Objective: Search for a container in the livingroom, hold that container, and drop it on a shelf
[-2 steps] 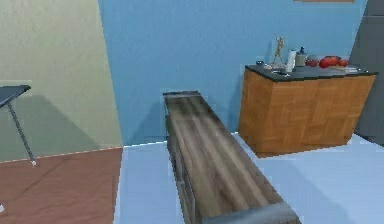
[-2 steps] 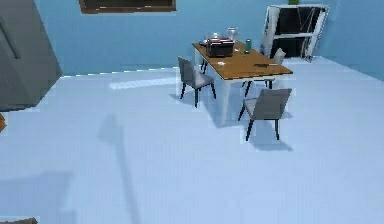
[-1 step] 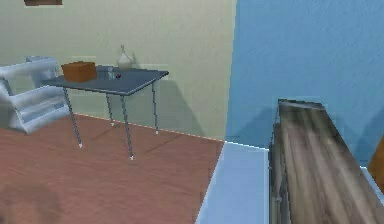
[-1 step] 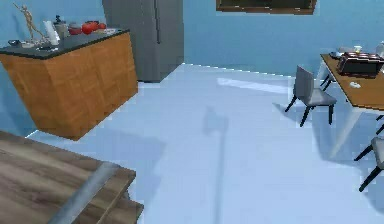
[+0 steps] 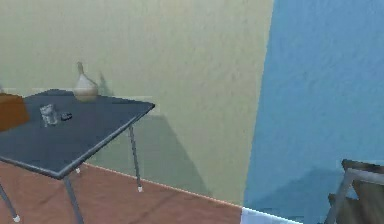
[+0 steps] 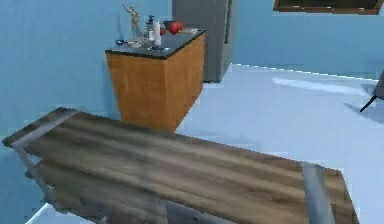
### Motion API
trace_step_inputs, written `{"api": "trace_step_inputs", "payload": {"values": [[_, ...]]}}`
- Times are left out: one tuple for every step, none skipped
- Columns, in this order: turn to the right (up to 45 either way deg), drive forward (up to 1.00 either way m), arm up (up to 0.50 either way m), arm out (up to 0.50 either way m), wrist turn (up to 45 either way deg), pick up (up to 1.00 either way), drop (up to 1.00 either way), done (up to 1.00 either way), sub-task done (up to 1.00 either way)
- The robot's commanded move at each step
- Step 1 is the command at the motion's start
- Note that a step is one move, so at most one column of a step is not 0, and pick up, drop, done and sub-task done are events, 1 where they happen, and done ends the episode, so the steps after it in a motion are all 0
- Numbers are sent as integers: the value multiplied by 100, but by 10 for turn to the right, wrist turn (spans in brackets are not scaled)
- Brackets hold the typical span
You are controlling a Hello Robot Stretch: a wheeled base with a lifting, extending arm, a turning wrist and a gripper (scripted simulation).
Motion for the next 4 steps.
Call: {"api": "trace_step_inputs", "payload": {"values": [[-60,0,0,0,0,0,0,0,0],[0,80,0,0,0,0,0,0,0],[-450,0,0,0,0,0,0,0,0],[-450,0,0,0,0,0,0,0,0]]}}
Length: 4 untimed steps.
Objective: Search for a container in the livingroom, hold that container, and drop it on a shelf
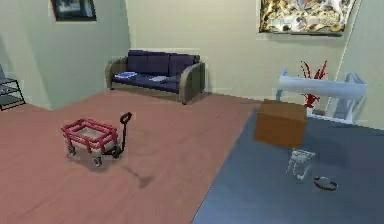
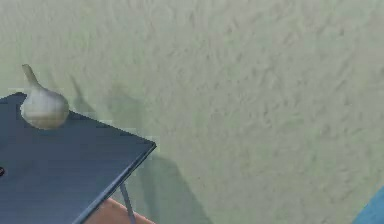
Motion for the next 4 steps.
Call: {"api": "trace_step_inputs", "payload": {"values": [[-330,0,0,0,0,0,0,0,0],[450,0,0,0,0,0,0,0,0],[450,0,0,0,0,0,0,0,0],[240,0,0,0,0,0,0,0,0]]}}
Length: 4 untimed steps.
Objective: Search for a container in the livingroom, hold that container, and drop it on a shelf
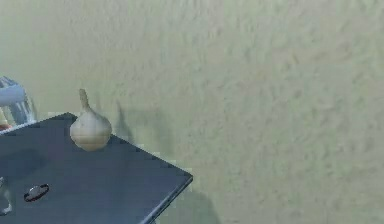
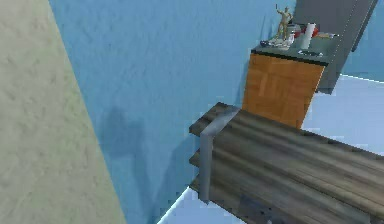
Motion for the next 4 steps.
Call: {"api": "trace_step_inputs", "payload": {"values": [[0,30,0,0,0,0,0,0,0],[-450,0,0,0,0,0,0,0,0],[-450,0,0,0,0,0,0,0,0],[-330,0,0,0,0,0,0,0,0]]}}
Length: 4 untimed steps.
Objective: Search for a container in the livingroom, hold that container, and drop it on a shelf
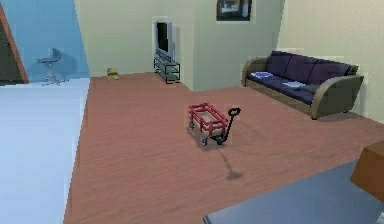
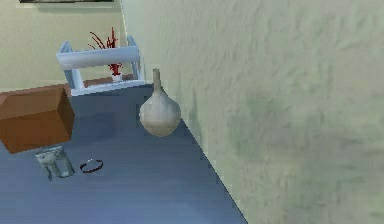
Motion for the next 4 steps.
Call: {"api": "trace_step_inputs", "payload": {"values": [[0,0,50,0,0,0,0,0,0],[0,0,38,0,0,0,0,0,0],[0,0,0,38,0,0,0,0,0],[0,0,0,0,450,0,0,0,0]]}}
